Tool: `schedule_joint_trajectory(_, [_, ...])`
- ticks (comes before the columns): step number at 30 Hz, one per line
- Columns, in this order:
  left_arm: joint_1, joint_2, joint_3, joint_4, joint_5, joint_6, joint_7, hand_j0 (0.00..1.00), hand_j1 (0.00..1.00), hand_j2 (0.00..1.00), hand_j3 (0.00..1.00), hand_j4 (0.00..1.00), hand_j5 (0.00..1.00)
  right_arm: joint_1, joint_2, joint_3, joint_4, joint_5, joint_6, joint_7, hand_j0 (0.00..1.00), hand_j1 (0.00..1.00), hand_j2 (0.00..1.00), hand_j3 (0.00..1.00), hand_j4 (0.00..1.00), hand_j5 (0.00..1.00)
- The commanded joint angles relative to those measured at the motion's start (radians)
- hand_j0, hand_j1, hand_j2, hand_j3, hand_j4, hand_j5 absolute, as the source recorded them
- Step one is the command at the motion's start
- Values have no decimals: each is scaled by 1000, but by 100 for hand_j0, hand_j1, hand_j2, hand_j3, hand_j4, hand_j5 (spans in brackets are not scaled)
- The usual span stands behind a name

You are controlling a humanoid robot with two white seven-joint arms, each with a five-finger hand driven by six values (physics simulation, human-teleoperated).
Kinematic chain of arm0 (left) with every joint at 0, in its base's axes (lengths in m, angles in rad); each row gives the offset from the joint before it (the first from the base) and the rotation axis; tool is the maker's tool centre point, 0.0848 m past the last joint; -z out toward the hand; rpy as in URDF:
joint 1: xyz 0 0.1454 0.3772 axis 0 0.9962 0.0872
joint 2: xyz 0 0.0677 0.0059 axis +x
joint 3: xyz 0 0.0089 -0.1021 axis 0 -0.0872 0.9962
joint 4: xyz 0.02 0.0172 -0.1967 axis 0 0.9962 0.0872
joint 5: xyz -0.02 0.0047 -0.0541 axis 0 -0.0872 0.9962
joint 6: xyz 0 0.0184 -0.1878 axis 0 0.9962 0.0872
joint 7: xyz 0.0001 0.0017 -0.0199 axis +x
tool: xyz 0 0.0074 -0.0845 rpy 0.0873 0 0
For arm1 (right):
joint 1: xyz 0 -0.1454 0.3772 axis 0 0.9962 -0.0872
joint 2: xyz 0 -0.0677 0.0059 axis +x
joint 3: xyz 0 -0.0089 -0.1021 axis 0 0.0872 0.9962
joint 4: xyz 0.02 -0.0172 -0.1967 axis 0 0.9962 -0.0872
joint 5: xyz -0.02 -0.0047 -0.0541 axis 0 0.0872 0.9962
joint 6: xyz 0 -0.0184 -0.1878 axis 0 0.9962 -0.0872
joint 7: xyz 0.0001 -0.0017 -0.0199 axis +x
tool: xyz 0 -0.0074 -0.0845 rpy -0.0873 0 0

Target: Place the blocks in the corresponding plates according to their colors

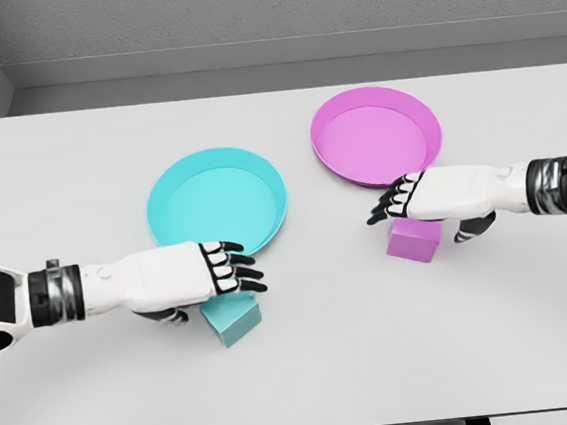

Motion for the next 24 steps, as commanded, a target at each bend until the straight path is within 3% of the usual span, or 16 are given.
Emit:
schedule_joint_trajectory(1, [-6,-7,-37,3,2,1,0,100,100,100,100,100,100,0,0,4,2,0,6,0,100,100,100,100,100,100])
schedule_joint_trajectory(13, [-66,-13,-117,3,-22,1,0,100,100,100,100,100,100,0,17,47,11,3,55,0,99,99,99,99,99,99])
schedule_joint_trajectory(20, [-71,-12,-117,1,-22,1,0,100,100,100,100,100,100,0,17,47,10,26,55,0,53,53,53,53,53,53])
schedule_joint_trajectory(24, [-74,-12,-117,1,-22,1,-1,100,100,100,100,100,100,0,15,47,8,26,55,0,49,49,49,49,49,49])
